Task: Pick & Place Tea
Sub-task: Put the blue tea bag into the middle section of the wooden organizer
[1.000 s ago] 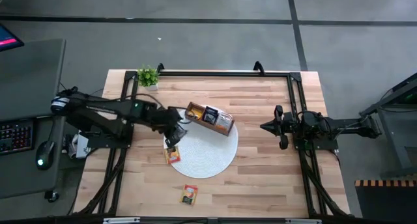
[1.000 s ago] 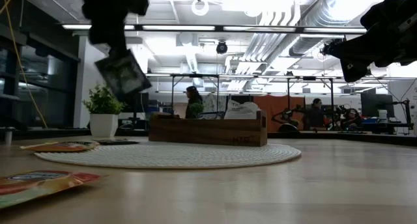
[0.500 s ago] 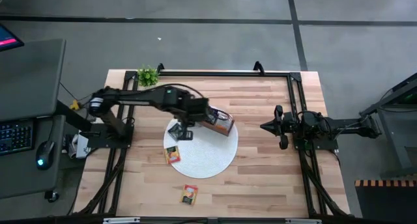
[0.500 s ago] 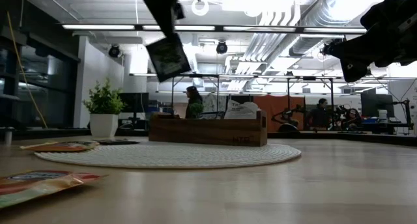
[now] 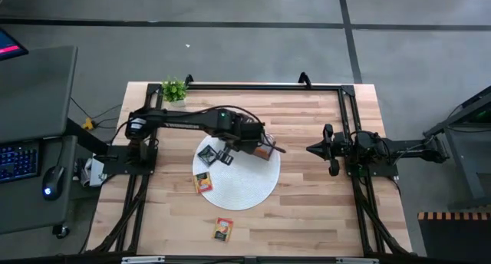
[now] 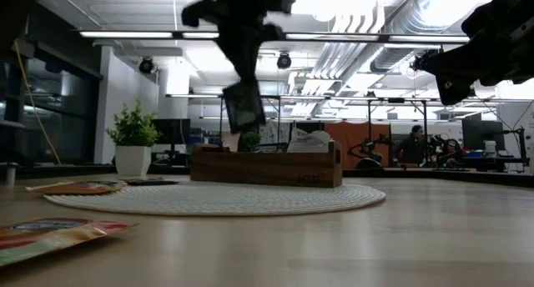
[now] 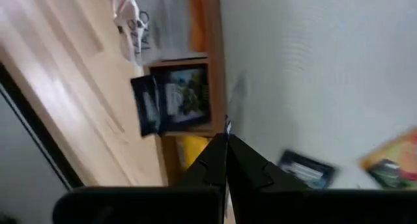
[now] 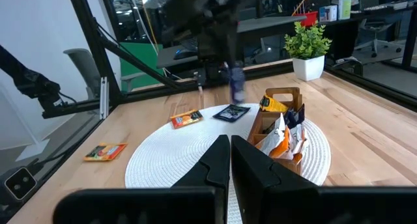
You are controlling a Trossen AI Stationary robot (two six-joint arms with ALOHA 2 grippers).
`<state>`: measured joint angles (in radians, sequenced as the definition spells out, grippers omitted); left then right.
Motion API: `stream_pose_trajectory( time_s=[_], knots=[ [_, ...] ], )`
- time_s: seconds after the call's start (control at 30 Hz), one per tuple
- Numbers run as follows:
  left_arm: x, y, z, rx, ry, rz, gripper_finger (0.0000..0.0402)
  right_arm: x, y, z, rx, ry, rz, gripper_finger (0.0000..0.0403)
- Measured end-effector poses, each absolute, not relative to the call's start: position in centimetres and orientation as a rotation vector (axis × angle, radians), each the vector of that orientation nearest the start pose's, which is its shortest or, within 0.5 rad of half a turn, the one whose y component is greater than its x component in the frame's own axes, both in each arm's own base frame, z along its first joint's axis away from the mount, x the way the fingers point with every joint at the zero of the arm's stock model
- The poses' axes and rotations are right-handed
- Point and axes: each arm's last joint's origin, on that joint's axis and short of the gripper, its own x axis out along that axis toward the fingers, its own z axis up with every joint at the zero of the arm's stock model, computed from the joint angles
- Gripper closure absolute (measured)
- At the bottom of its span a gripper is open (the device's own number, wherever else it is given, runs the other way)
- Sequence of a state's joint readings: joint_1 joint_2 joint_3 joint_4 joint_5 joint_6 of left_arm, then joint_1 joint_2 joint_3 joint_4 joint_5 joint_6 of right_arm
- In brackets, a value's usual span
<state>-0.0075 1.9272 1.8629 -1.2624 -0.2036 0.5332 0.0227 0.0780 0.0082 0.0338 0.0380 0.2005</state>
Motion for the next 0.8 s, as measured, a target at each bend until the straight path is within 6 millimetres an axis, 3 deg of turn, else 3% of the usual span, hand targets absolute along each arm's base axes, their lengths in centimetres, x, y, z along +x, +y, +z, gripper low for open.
stream_pose_trajectory(
  time_s=[0.27,0.57,0.7,0.8],
  knots=[
    [39.4,2.0,28.5,0.584,1.4,-0.171,0.0401,10.2,0.1,16.3,0.199,0.035,-0.019,0.0391],
    [41.5,3.4,28.8,0.581,1.324,-0.162,0.0401,10.2,0.1,16.3,0.199,0.035,-0.019,0.0391],
    [41.5,3.6,28.9,0.584,1.338,-0.173,0.0401,10.2,0.1,16.3,0.199,0.035,-0.019,0.0391],
    [42.1,3.9,28.2,0.582,1.338,-0.17,0.0401,10.2,0.1,16.3,0.199,0.035,-0.019,0.0391]
  ],
)
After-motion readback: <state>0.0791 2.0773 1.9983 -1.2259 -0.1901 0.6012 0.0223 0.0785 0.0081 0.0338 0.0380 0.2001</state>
